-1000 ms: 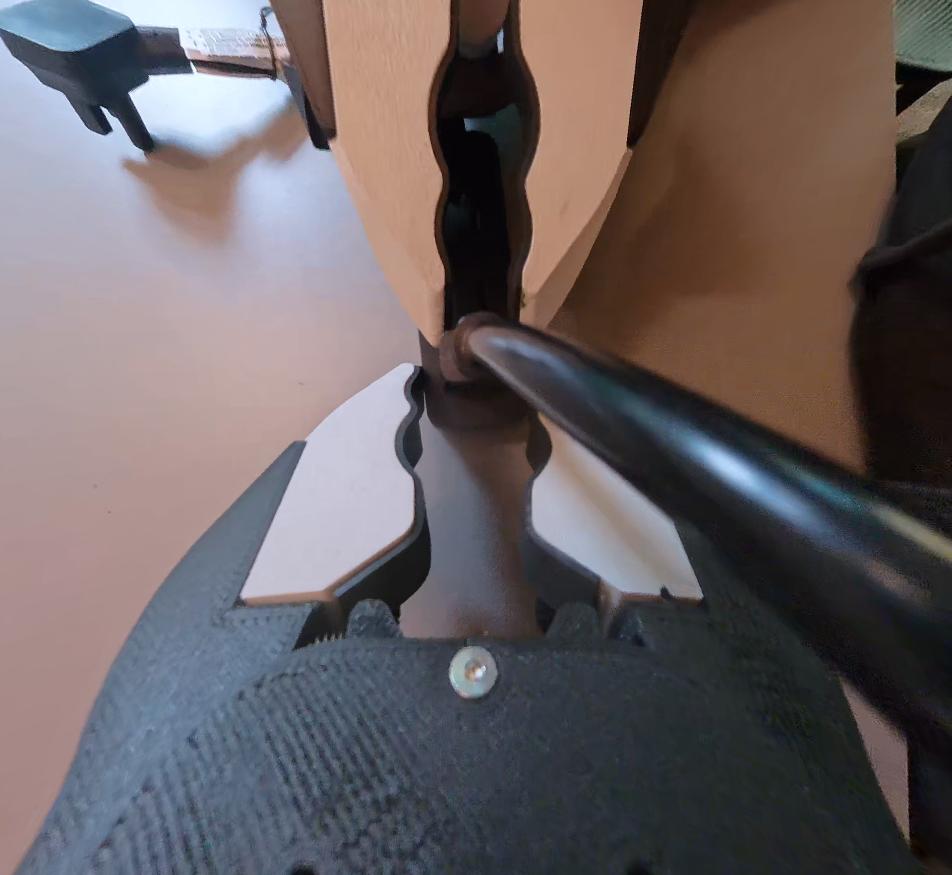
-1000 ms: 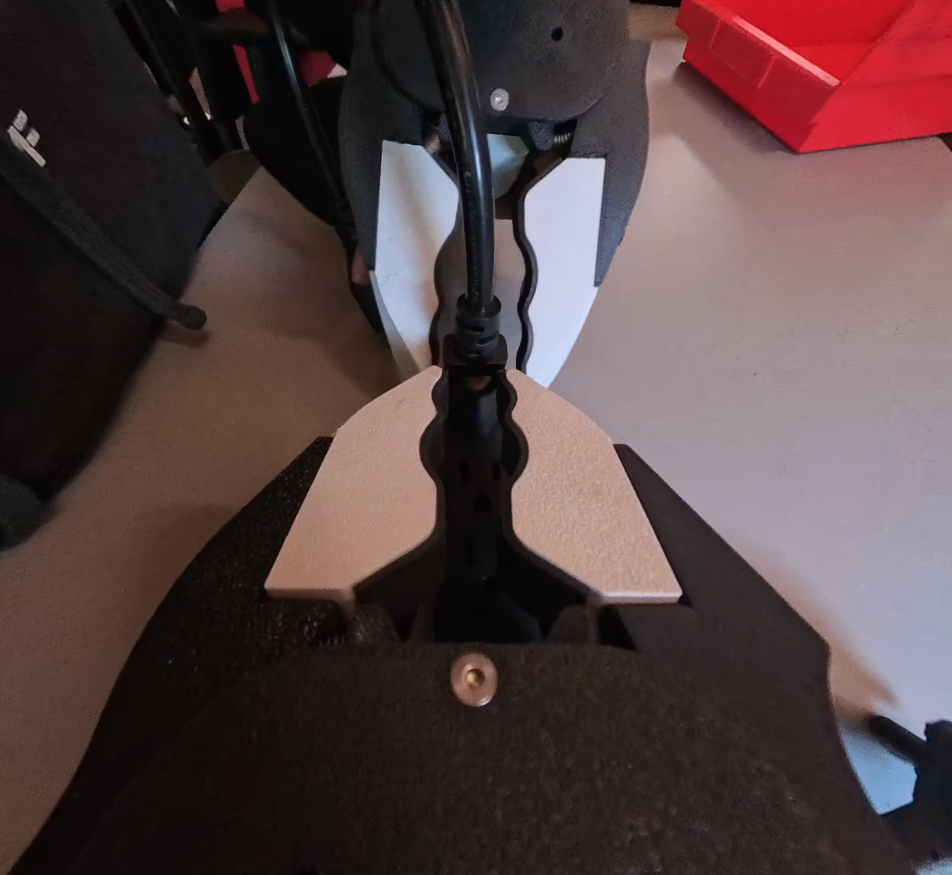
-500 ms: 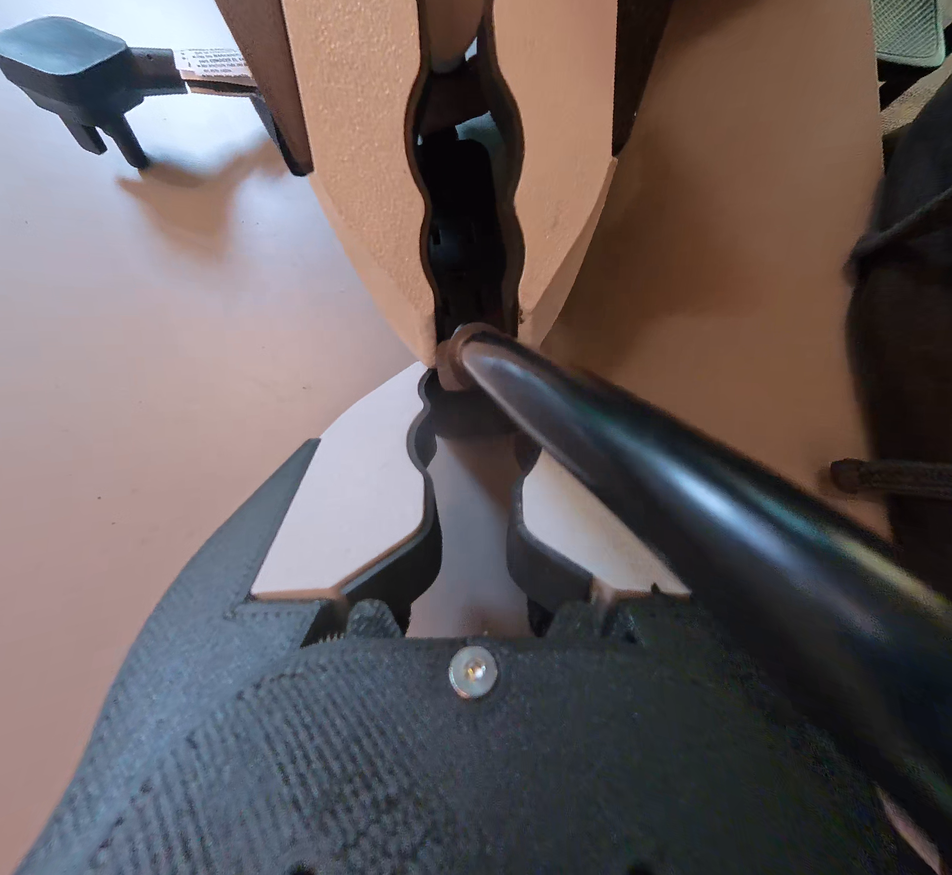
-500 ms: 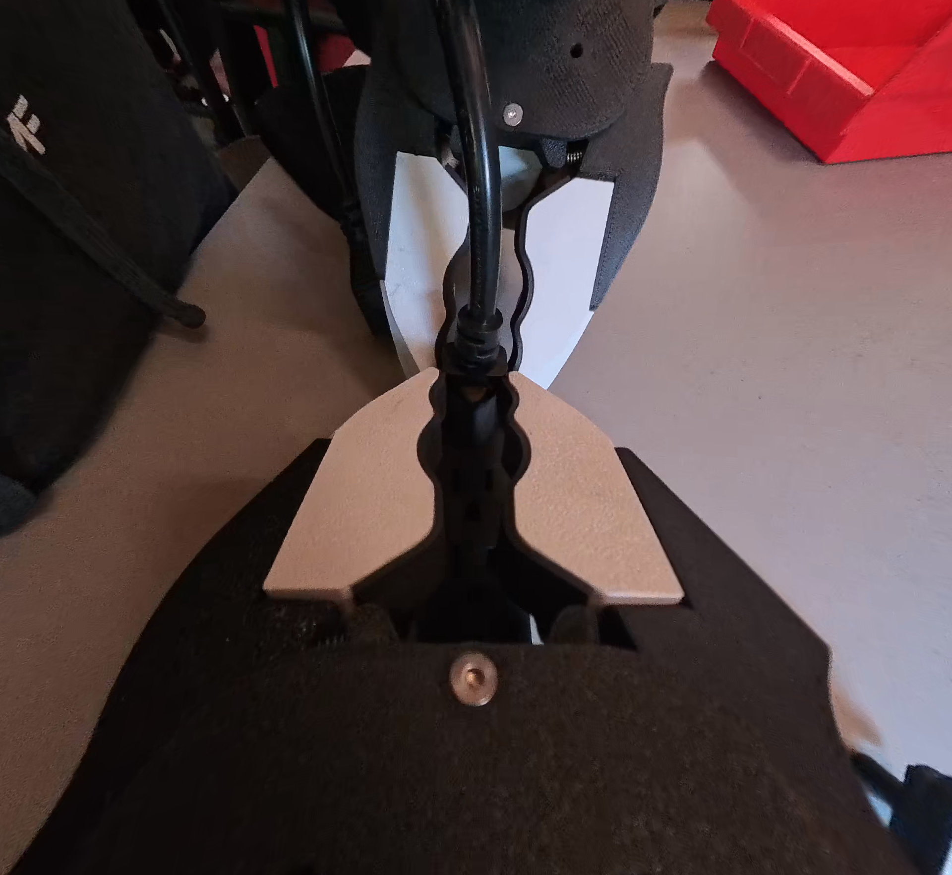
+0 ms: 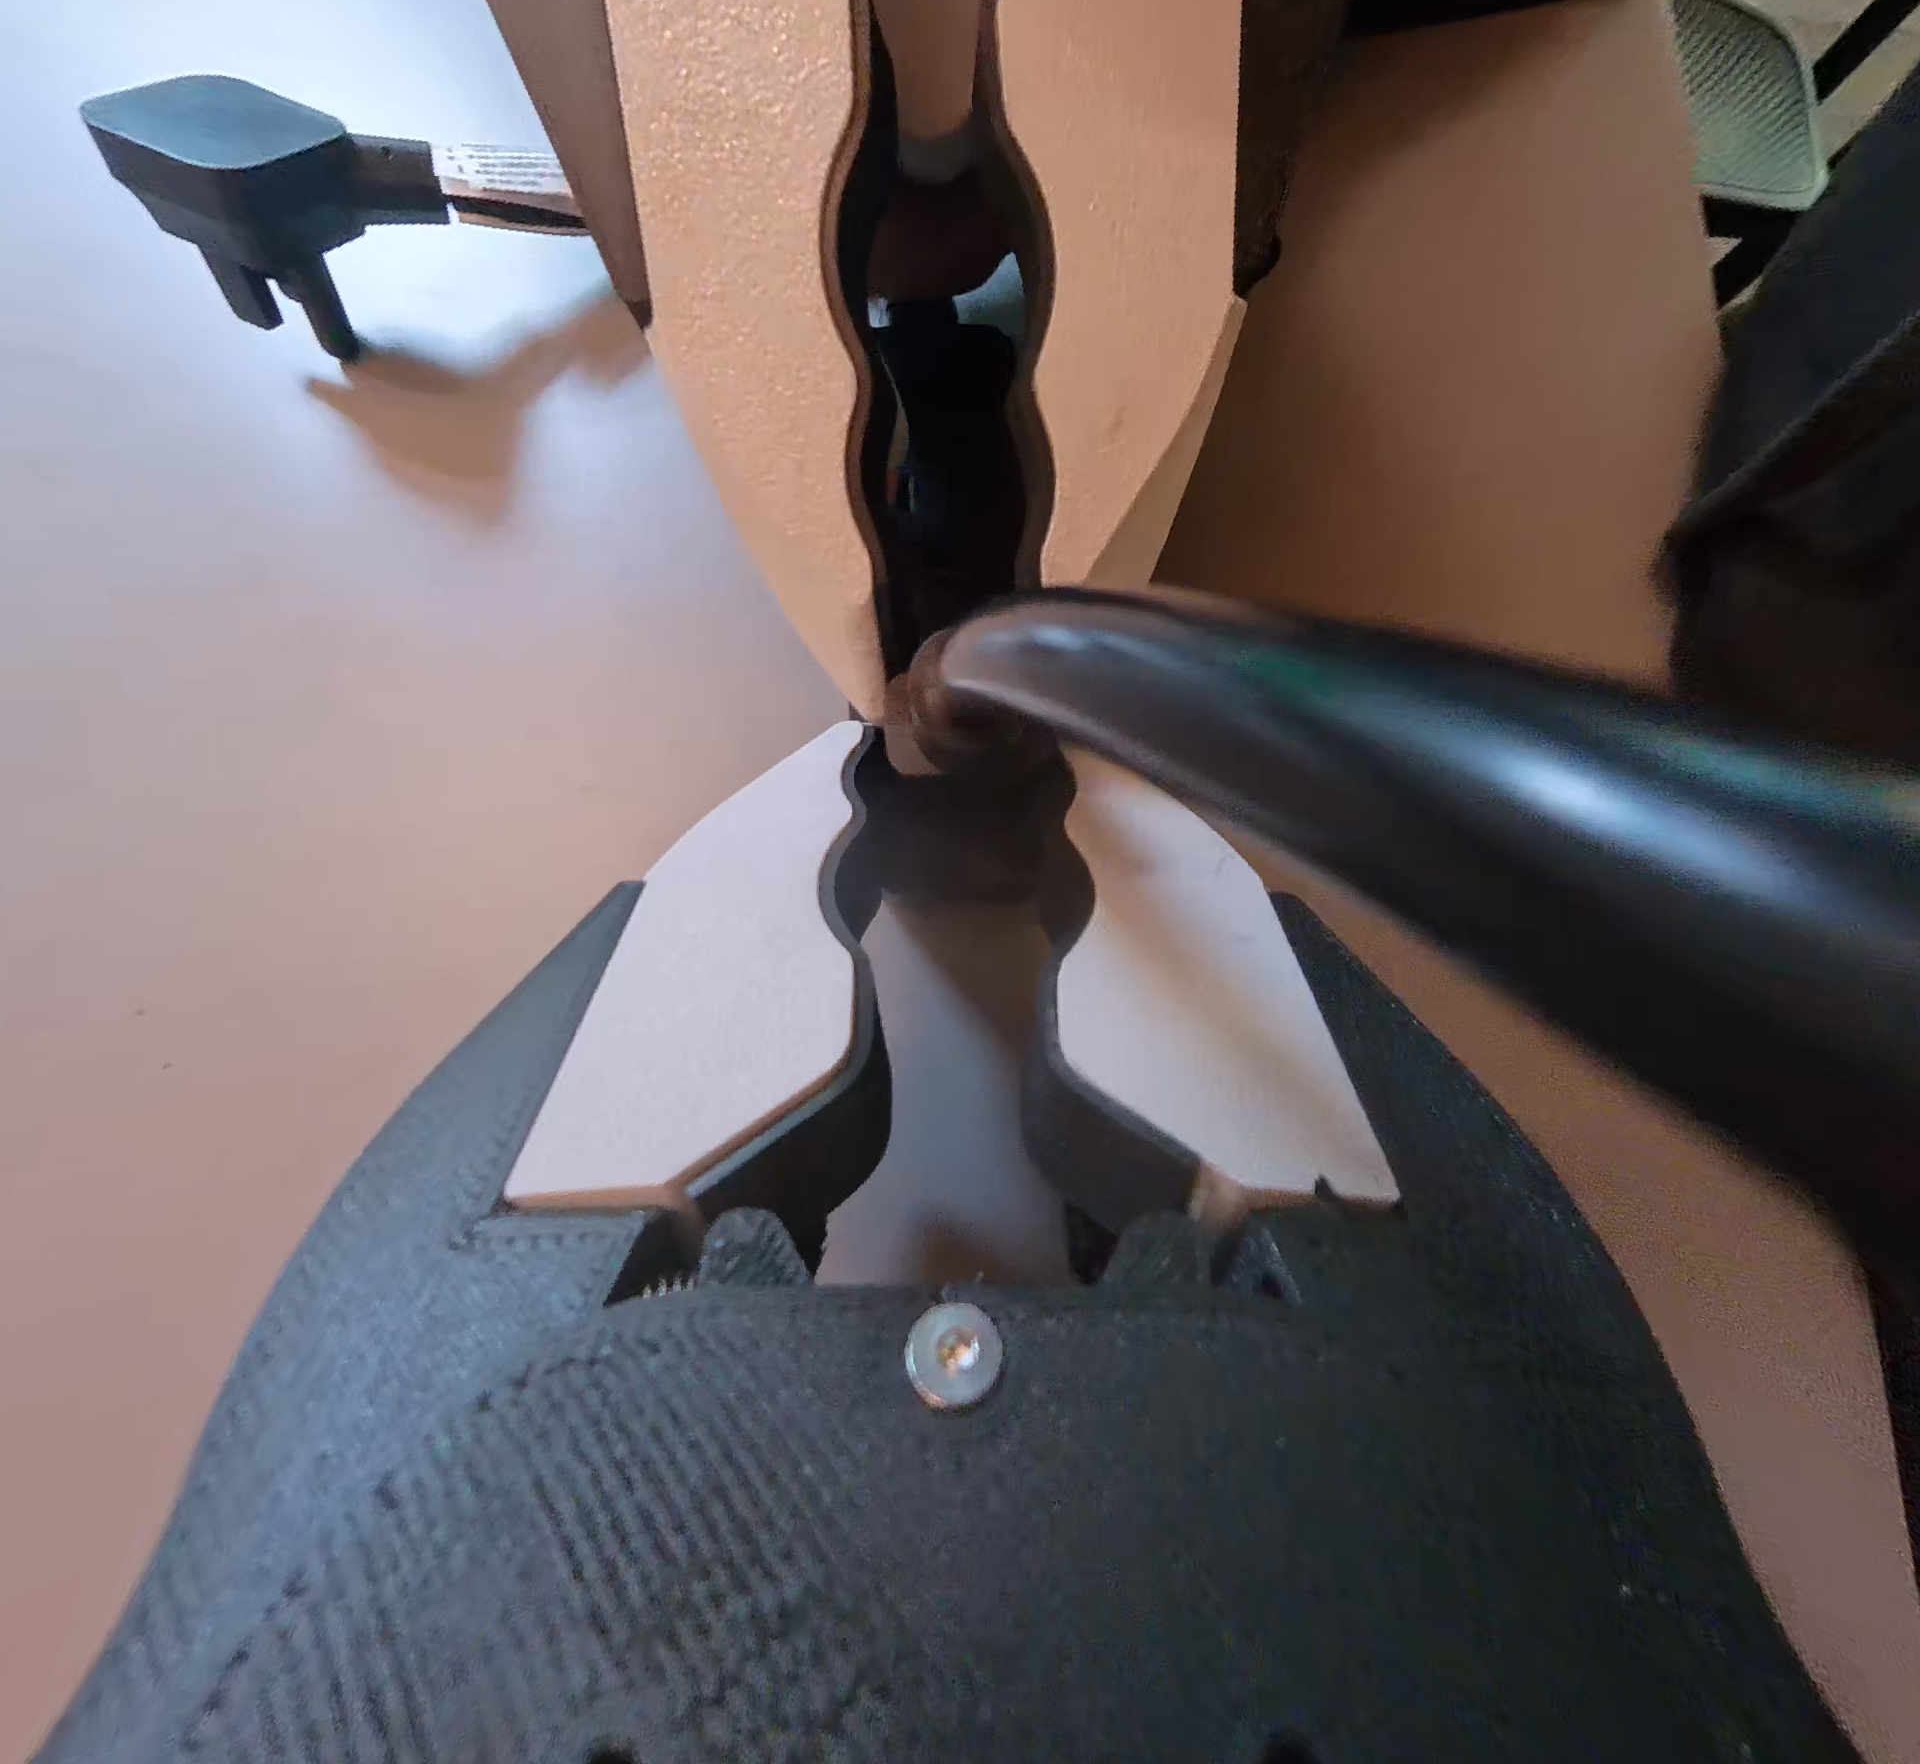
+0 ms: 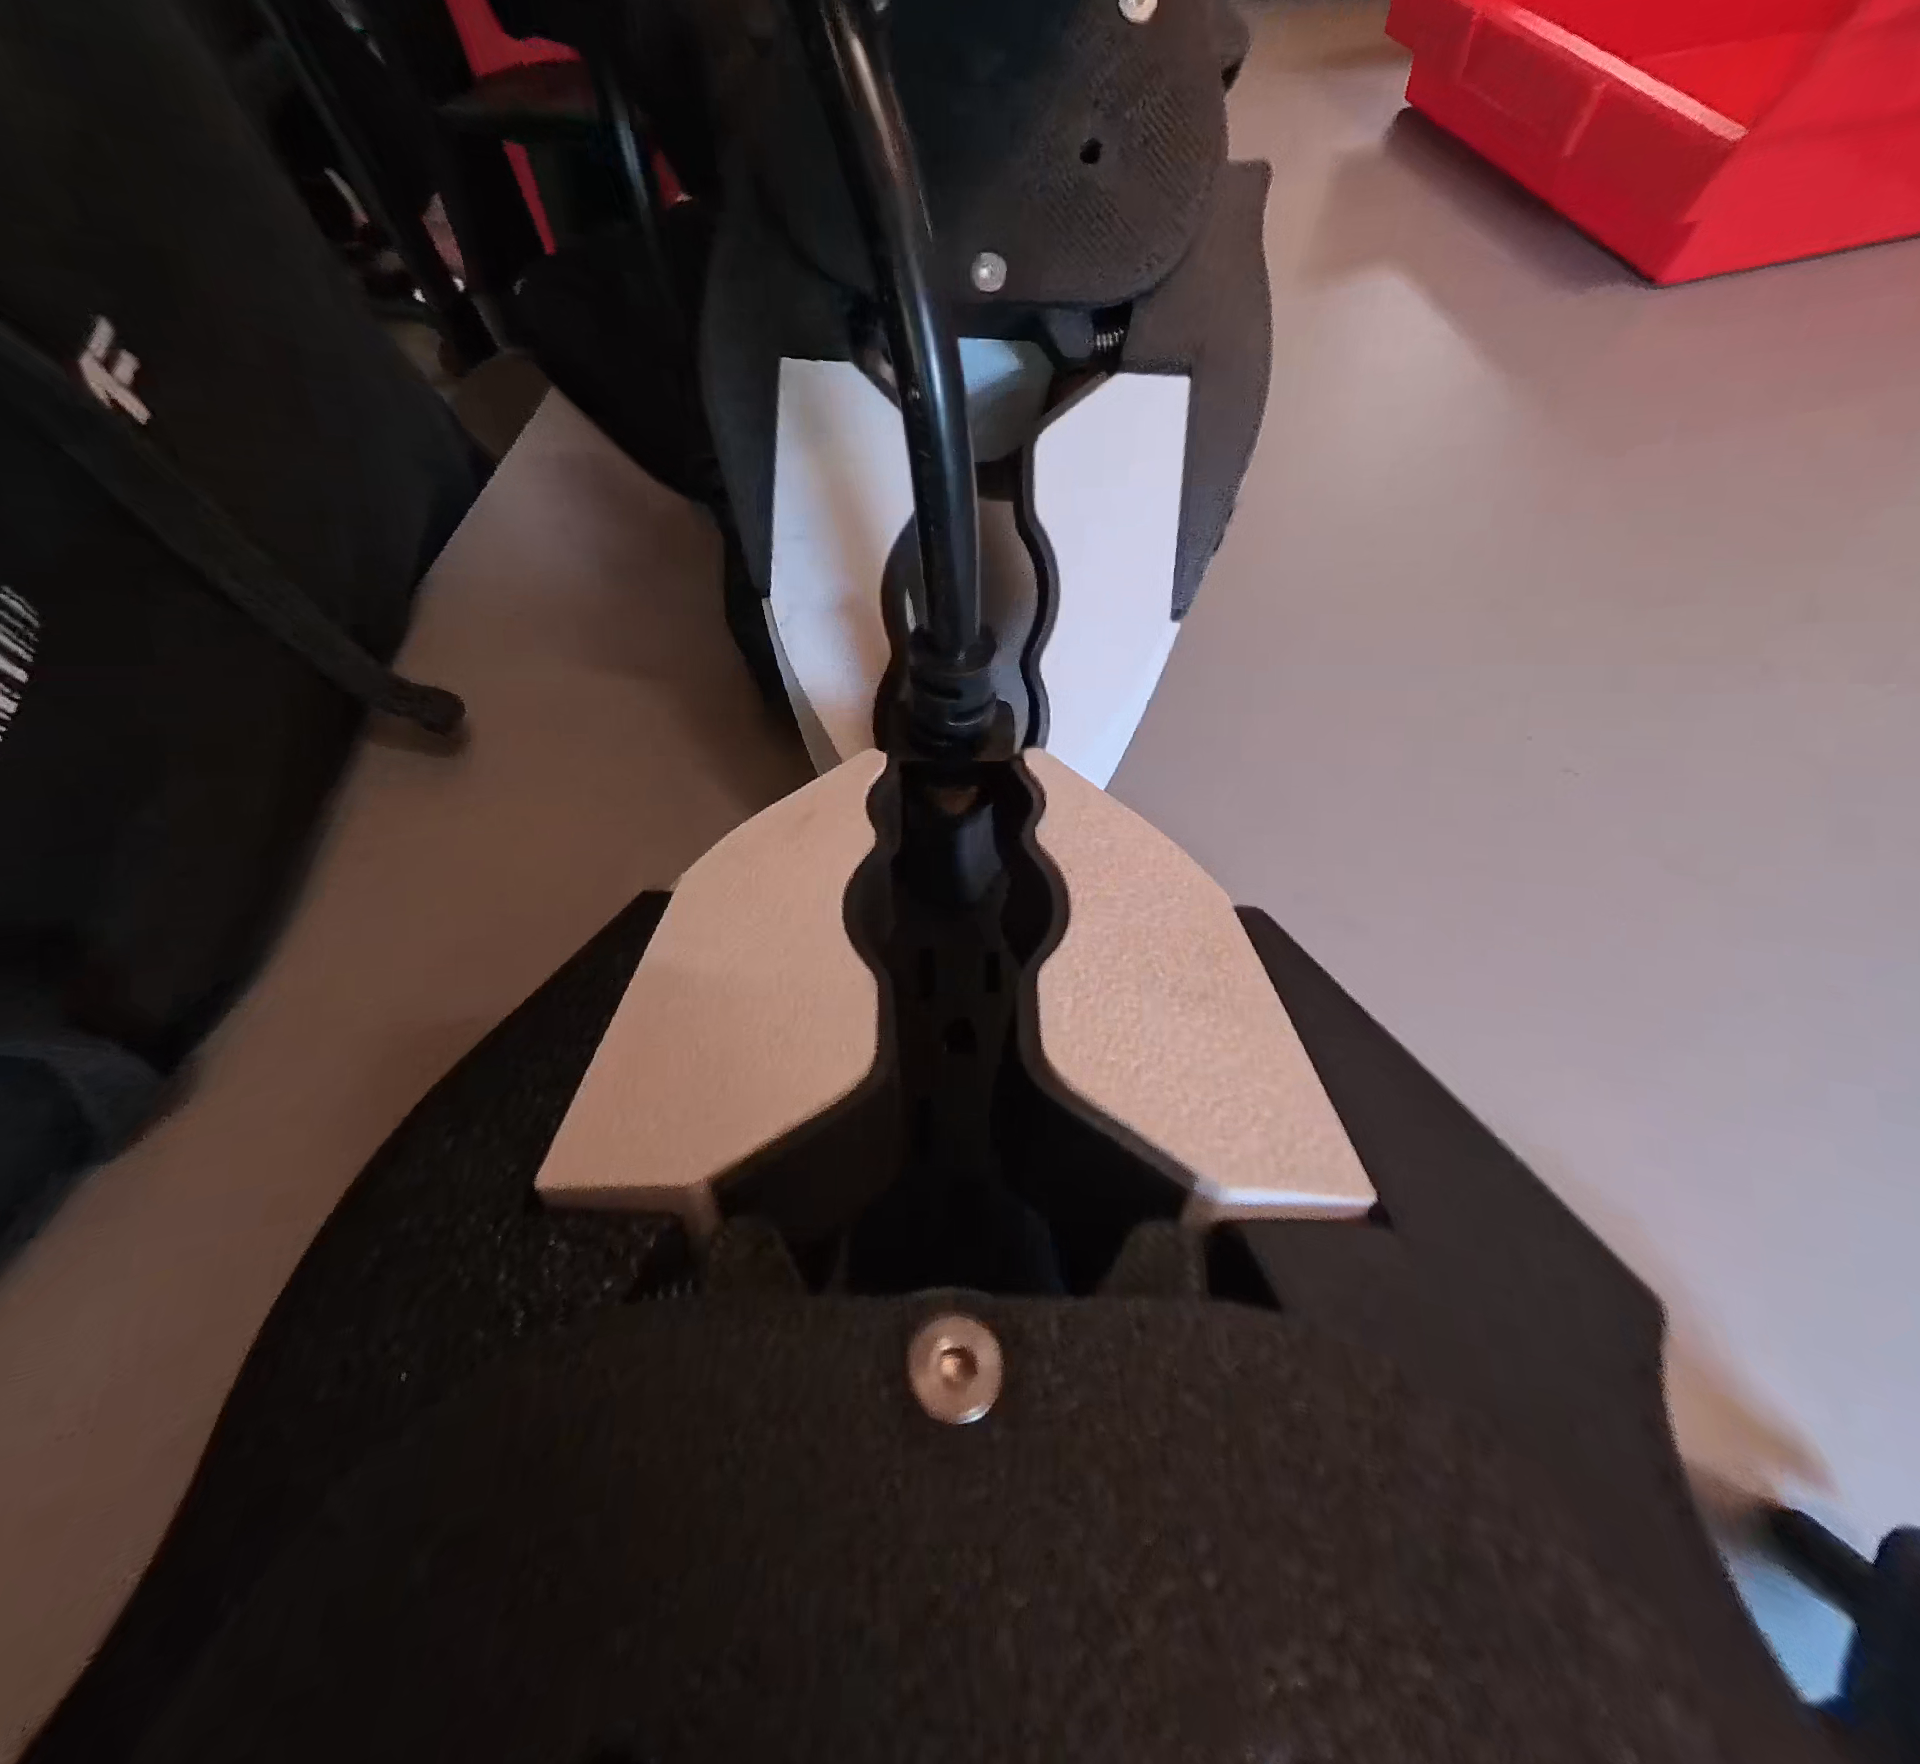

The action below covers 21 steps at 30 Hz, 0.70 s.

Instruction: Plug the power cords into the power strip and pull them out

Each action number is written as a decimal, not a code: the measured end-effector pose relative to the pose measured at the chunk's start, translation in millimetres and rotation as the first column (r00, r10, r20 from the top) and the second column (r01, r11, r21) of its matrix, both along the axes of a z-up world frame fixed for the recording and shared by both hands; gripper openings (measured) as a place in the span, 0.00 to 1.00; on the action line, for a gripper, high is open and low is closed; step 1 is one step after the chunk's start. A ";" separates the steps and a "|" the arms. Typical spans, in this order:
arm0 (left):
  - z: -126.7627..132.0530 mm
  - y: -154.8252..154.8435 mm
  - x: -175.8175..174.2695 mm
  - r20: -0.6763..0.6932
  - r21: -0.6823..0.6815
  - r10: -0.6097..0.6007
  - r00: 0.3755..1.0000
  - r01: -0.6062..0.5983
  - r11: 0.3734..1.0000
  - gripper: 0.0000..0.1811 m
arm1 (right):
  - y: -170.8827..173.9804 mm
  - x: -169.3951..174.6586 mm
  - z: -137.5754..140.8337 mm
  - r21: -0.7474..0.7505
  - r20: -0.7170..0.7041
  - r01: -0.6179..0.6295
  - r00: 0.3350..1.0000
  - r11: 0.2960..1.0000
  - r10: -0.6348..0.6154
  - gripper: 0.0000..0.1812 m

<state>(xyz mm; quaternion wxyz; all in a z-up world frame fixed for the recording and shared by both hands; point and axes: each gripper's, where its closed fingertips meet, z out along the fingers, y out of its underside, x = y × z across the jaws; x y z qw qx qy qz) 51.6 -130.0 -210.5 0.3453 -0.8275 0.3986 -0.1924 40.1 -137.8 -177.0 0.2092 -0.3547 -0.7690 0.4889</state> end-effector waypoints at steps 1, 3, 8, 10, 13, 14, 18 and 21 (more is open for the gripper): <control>0.1 -0.9 1.8 0.011 0.003 0.003 1.000 -0.003 1.000 0.16 | -1.0 1.2 0.1 -0.001 -0.001 -0.009 1.000 1.000 0.009 0.08; 0.5 3.2 0.2 0.015 0.015 0.042 0.999 -0.042 0.999 0.16 | 3.6 -2.0 0.2 -0.047 0.030 -0.009 0.999 0.999 0.011 0.08; 0.4 -0.5 3.7 0.020 0.019 0.005 1.000 -0.006 1.000 0.17 | -2.4 1.9 1.6 -0.008 0.001 -0.007 1.000 1.000 0.007 0.08; 0.6 2.4 3.5 0.034 0.013 0.036 0.999 -0.036 0.999 0.16 | 1.3 -0.1 1.7 -0.057 0.027 -0.018 0.999 0.998 0.020 0.08; 0.5 6.0 0.1 0.005 0.016 0.036 0.999 -0.036 0.999 0.16 | 4.4 -4.1 2.2 -0.059 0.025 0.006 1.000 0.998 -0.005 0.08; 0.3 3.9 2.1 0.021 0.009 0.023 1.000 -0.023 1.000 0.17 | 1.9 -1.8 2.4 -0.049 0.018 0.008 1.000 0.999 -0.008 0.08; 1.7 9.2 2.4 0.057 0.029 0.068 0.996 -0.070 0.997 0.17 | 6.5 -3.7 4.3 -0.088 0.019 0.002 1.000 0.996 0.000 0.07; 1.3 4.9 4.7 0.059 0.029 0.030 0.998 -0.032 0.999 0.17 | 0.6 -0.4 5.6 -0.101 0.028 0.013 1.000 0.995 -0.010 0.07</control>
